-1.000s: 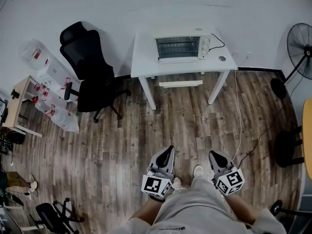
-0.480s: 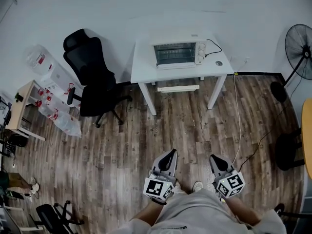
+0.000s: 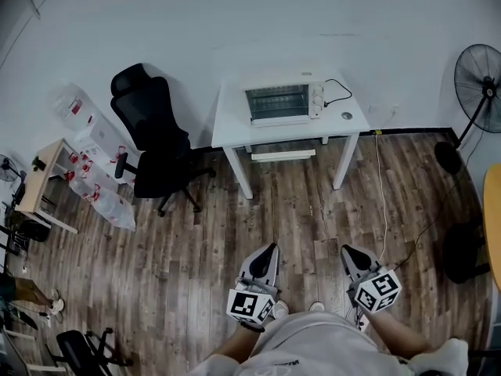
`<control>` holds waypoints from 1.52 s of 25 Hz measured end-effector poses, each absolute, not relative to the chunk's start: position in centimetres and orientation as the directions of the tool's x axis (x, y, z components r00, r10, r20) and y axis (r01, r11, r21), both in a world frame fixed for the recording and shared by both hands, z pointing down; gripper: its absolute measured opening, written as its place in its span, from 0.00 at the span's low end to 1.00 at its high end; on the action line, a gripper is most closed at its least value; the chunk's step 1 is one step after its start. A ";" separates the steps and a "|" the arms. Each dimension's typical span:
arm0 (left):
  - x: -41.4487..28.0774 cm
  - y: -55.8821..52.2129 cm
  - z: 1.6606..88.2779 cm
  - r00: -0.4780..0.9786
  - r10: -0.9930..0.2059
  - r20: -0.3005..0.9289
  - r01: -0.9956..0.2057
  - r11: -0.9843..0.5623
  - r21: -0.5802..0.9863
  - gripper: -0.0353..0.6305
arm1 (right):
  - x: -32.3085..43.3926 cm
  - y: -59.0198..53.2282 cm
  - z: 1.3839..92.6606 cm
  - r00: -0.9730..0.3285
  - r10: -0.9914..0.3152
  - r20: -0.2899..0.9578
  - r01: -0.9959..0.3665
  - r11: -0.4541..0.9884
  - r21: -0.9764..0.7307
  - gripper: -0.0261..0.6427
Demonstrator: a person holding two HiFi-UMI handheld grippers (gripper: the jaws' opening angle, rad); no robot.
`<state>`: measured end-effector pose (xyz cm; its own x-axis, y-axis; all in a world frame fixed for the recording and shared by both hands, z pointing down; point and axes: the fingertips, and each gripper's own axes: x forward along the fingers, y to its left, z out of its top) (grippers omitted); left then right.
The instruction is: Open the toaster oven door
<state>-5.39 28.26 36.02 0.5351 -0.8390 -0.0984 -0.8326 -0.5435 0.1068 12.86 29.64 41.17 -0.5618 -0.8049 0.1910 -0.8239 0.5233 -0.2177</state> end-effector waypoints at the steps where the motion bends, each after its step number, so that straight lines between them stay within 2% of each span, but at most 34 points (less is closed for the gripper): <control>1: -5.5 28.2 35.8 0.526 -0.844 -0.101 -0.837 -0.535 0.110 0.06 | 13.4 29.7 40.8 -0.559 -0.808 0.186 -0.825 0.519 -0.223 0.06; 8: -4.7 28.8 35.1 0.524 -0.844 -0.111 -0.839 -0.534 0.103 0.06 | 15.4 30.2 39.9 -0.530 -0.830 0.175 -0.839 0.483 -0.251 0.06; 38: -3.0 28.0 36.8 0.582 -0.809 -0.078 -0.800 -0.587 0.123 0.06 | 14.5 30.1 40.3 -0.543 -0.821 0.177 -0.829 0.491 -0.269 0.06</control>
